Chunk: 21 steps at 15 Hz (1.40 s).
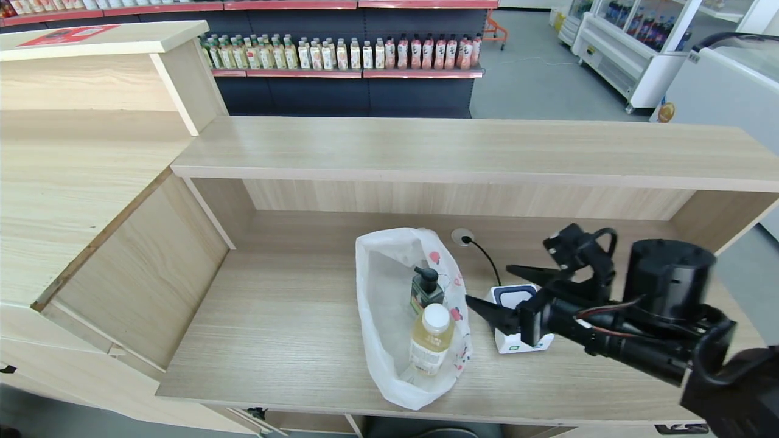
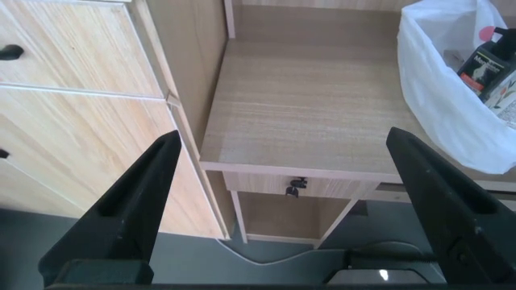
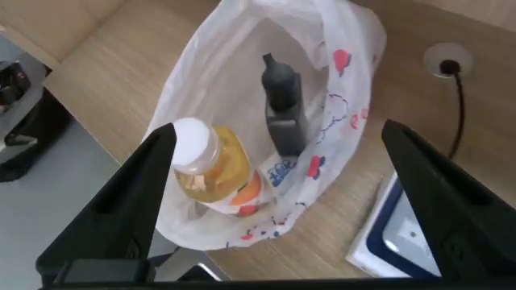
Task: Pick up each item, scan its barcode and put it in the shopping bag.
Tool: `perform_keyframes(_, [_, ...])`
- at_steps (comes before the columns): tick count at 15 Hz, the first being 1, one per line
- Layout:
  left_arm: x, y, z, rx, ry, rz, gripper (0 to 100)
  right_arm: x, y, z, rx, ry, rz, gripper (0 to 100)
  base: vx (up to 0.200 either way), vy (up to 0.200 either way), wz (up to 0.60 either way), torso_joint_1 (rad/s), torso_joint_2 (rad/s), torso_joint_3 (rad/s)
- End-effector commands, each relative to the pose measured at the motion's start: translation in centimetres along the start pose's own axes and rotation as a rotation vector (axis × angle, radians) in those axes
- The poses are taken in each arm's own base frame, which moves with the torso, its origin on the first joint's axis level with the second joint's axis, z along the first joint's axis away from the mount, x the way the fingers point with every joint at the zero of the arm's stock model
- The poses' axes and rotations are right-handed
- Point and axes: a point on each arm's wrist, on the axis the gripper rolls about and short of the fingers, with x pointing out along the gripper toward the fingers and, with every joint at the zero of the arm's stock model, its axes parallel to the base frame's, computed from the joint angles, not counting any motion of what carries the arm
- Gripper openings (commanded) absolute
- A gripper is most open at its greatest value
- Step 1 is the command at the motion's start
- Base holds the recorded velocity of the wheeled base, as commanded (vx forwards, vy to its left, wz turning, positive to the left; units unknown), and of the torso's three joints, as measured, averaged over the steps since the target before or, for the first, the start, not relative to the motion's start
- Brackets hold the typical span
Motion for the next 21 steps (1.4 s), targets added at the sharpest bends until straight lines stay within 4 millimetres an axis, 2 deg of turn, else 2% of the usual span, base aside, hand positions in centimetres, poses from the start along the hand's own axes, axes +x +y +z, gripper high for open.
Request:
perform_keyframes(1, [0.0, 0.0, 0.0, 0.0, 0.0, 0.0, 100, -8.3, -0.4, 0.9, -0.001, -0.072, -0.235, 100, 0.0, 0.0, 0.0, 0.0, 0.0, 0.0])
perform_keyframes(3, [0.0, 0.0, 0.0, 0.0, 0.0, 0.0, 100, -13.0, 0.8, -1.2, 0.008, -0.055, -0.377, 100, 0.0, 0.0, 0.0, 0.0, 0.0, 0.0])
perform_keyframes(5, [0.0, 0.0, 0.0, -0.001, 0.0, 0.0, 100, -16.6, 1.9, -2.7, 0.031, -0.032, -0.403, 100, 0.0, 0.0, 0.0, 0.0, 0.0, 0.0])
perform_keyframes(8, [0.0, 0.0, 0.0, 0.0, -0.001, 0.0, 100, -19.9, 2.4, -4.0, 0.056, 0.007, -0.481, 100, 0.0, 0.0, 0.0, 0.0, 0.0, 0.0])
perform_keyframes(12, [0.0, 0.0, 0.0, 0.0, 0.0, 0.0, 100, -24.5, 4.6, -7.5, 0.073, 0.031, -0.607, 100, 0.0, 0.0, 0.0, 0.0, 0.0, 0.0])
perform_keyframes(15, [0.0, 0.0, 0.0, 0.0, -0.001, 0.0, 100, -26.2, 6.3, -9.8, 0.04, -0.014, -0.647, 100, 0.0, 0.0, 0.0, 0.0, 0.0, 0.0])
perform_keyframes(18, [0.0, 0.0, 0.0, 0.0, -0.001, 0.002, 100, -26.9, 6.9, -10.3, 0.006, -0.113, -0.661, 100, 0.0, 0.0, 0.0, 0.0, 0.0, 0.0])
perform_keyframes(21, [0.0, 0.0, 0.0, -0.001, 0.0, 0.0, 100, -26.9, 6.9, -10.3, 0.043, -0.125, -0.67, 100, 0.0, 0.0, 0.0, 0.0, 0.0, 0.0])
